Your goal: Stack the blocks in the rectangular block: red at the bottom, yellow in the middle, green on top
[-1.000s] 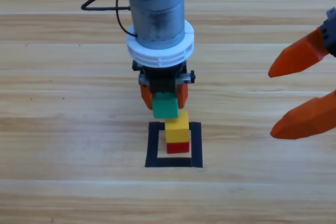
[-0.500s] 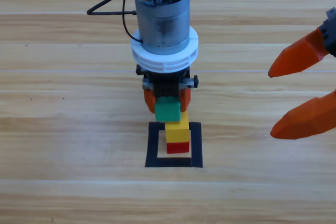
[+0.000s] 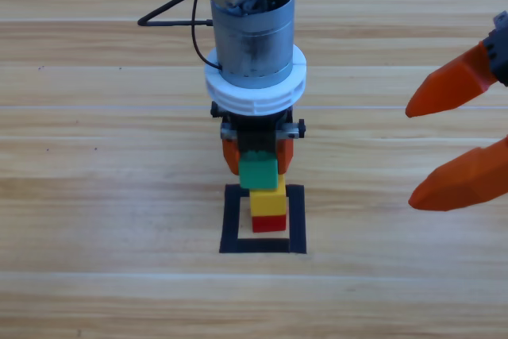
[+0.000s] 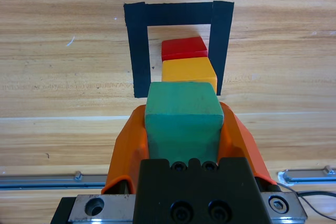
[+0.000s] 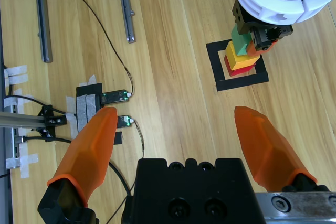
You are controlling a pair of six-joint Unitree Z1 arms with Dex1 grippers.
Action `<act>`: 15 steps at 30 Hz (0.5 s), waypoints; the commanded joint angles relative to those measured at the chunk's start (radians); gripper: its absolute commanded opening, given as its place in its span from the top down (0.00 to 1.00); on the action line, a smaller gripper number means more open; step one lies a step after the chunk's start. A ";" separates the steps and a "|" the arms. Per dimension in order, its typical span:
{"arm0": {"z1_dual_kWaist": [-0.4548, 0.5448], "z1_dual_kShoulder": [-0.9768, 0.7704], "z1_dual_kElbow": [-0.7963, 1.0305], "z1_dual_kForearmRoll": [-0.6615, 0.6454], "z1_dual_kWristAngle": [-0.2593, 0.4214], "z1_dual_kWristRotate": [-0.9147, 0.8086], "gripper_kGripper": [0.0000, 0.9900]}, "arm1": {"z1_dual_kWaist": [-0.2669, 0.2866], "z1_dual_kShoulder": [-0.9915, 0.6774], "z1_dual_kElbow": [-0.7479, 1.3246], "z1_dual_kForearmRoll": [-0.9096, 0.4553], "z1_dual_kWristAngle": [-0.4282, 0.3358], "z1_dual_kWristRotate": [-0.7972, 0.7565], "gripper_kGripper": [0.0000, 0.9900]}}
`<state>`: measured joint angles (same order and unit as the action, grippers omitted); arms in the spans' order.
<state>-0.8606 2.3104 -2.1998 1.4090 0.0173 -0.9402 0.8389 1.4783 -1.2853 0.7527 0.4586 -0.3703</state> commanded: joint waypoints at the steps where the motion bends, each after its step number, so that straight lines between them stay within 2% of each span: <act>1: -0.026 0.050 -0.015 0.004 0.015 -0.012 1.00 | 0.032 0.043 0.032 -0.038 -0.015 0.005 0.01; 15: -0.034 0.072 -0.037 0.004 0.018 -0.012 1.00 | 0.032 0.048 0.029 -0.038 -0.015 0.005 0.01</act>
<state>-0.8636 2.3269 -2.2352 1.4091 0.0252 -0.9457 0.8389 1.4785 -1.2853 0.7527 0.4586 -0.3704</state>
